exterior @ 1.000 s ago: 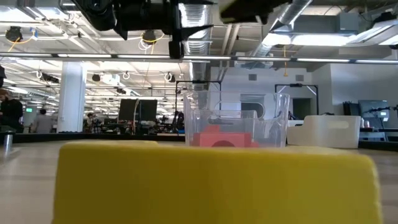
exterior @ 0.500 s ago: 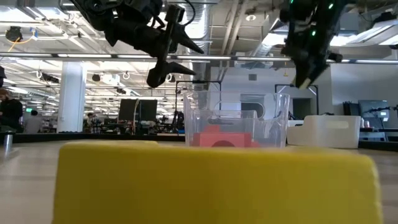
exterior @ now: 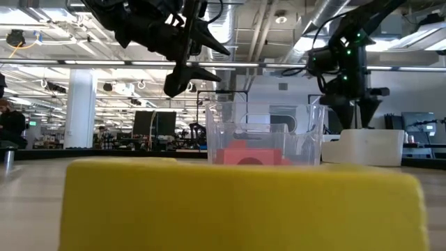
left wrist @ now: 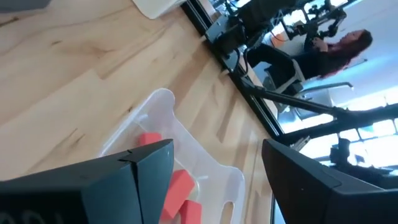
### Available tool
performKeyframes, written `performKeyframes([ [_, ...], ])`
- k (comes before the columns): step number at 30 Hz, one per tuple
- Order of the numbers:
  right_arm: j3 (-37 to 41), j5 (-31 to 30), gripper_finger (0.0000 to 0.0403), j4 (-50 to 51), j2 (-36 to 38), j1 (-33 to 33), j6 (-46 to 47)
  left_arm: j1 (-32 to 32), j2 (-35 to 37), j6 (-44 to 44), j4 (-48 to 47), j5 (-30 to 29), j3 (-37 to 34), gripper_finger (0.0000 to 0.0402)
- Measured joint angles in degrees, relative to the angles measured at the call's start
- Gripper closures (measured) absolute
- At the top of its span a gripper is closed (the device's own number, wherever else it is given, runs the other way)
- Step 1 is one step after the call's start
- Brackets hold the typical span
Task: Sort & place blocks by color
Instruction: Put the yellow block into the black bin
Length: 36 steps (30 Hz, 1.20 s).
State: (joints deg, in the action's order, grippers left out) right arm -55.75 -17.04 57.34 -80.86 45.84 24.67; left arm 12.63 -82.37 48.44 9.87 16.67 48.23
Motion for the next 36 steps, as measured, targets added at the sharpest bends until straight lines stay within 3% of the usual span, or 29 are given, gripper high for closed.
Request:
performKeyframes([
  [5,0.0,0.5,0.0087,-2.0,3.0,-1.7,-1.6,-2.3,0.0,-6.1,0.1,2.0,0.0,0.0178],
  [9,0.0,2.9,0.0092,-6.3,8.2,-7.3,-1.0,-5.2,0.0,-10.3,0.1,2.1,0.0,0.0178],
  [13,0.0,8.6,0.0092,-12.2,12.8,-17.9,1.5,-8.5,0.0,-13.9,-0.6,2.2,0.0,0.0179],
  [17,0.0,9.3,0.0092,-16.6,14.3,-31.3,2.3,-15.2,0.1,-18.9,-5.1,7.8,0.0,0.0189],
  [19,0.0,9.3,0.0092,-18.4,14.1,-38.0,2.4,-20.2,0.2,-19.8,-8.9,8.0,0.0,0.0198],
  [23,-0.1,9.2,0.0092,-22.3,12.3,-50.2,2.9,-31.5,-0.7,-21.0,-10.6,2.4,0.0,0.0215],
  [28,-0.1,6.1,0.0092,-27.0,9.3,-62.5,6.8,-42.5,-3.1,-21.2,-2.9,-8.4,0.1,0.0215],
  [32,0.0,3.3,0.0092,-30.2,6.7,-69.7,15.0,-46.4,-7.7,-21.3,-2.5,-13.6,3.5,0.0197],
  [36,0.1,0.7,0.0092,-31.8,2.9,-76.2,25.7,-47.3,-14.0,-27.0,-6.9,-13.9,9.7,0.0171],
])
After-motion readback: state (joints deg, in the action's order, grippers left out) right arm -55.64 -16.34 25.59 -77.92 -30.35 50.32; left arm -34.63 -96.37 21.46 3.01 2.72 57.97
